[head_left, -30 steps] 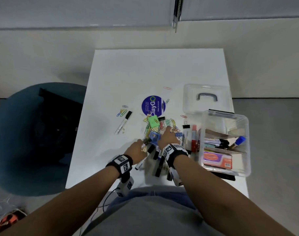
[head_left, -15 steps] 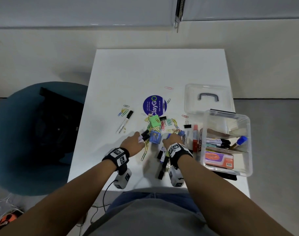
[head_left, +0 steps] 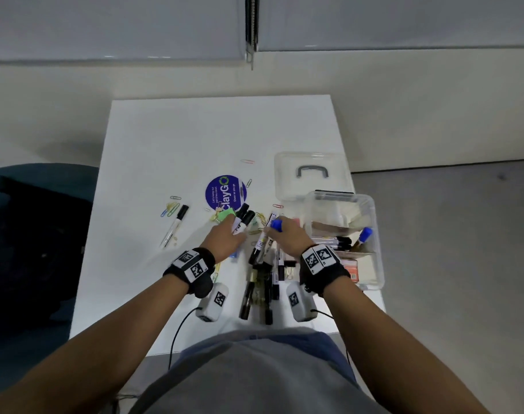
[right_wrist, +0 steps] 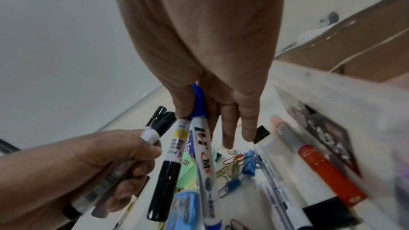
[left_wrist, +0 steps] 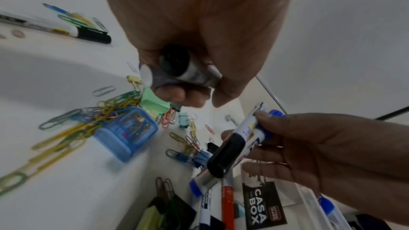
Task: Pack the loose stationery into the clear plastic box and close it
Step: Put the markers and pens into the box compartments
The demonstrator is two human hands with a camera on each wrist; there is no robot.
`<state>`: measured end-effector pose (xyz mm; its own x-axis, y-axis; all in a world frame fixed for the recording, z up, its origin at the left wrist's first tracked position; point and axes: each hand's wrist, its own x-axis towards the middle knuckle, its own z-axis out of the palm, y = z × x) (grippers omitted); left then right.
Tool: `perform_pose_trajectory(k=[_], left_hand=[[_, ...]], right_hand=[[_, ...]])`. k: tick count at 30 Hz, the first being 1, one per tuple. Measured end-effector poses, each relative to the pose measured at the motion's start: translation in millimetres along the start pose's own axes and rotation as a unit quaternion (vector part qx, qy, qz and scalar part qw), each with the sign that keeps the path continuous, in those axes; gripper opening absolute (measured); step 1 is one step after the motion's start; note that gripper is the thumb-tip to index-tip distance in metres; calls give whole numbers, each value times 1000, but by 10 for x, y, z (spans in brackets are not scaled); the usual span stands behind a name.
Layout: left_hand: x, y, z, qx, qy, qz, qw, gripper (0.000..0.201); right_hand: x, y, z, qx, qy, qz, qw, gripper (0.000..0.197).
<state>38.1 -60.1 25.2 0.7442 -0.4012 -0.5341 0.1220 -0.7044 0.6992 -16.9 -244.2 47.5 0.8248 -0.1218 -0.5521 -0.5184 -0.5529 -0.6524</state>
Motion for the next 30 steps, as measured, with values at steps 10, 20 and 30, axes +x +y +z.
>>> perform_pose_trajectory(k=[10,20,30], left_hand=[[-81,717,306,1,-4,96,995,29],[-78,1306,709,107,-27,181,977,28],[102,1590,1166,393,-73,220,890,28]], right_hand=[[-803,139,-1180,-156,168,-143,963,10],[-456,844,-1078,-372,5,-83,925,39],[-552,1312,-1499,-437,115,-88,888,24]])
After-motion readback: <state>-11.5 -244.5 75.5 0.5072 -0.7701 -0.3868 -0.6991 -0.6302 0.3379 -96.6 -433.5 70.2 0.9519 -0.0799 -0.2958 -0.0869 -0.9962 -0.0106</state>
